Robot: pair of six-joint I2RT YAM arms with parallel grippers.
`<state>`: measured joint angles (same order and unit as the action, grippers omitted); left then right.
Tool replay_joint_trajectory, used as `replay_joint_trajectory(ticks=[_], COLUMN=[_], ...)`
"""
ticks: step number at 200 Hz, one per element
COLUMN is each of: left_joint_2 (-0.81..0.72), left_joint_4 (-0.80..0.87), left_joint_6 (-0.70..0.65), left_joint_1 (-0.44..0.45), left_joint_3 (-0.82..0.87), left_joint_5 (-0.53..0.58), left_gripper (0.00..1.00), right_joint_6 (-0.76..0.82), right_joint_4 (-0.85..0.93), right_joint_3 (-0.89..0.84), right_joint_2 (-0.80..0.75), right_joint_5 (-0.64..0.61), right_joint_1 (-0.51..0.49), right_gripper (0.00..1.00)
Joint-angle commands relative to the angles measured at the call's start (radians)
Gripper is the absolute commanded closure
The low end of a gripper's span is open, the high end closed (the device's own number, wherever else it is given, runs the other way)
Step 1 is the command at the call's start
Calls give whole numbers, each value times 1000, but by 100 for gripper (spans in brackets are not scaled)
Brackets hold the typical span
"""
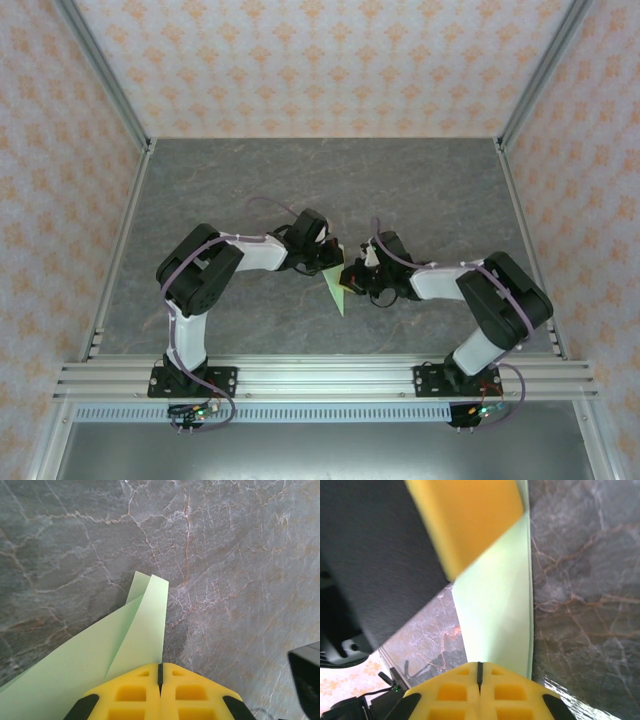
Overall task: Fold a paper plane with a square sheet of paper (fold left side to right side)
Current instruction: Fold the wing for the fifth time at the center of the table.
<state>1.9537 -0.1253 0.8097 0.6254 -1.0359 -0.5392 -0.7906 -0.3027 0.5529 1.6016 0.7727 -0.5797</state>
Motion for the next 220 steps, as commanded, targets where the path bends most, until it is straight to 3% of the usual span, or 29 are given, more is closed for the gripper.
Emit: replay_joint_trajectory(ticks=[1,97,220], left_joint_2=[25,24,31], left_joint_4=[15,24,22], left_joint_6=[-15,-20,-18], left_joint_1=[-4,-7,-22], left_joint_3=[18,21,27], left_joint_5=[21,30,35], left_gripper=[100,100,100], right_joint_6=[-45,-49,-91], right_joint_4=[-84,-36,-84], right_joint_3=[-6,-34,-163], right_joint_2=[31,86,28], right_joint_5=[23,-13,-37], right_joint_1=[-21,-45,-128], right_gripper=[95,95,95])
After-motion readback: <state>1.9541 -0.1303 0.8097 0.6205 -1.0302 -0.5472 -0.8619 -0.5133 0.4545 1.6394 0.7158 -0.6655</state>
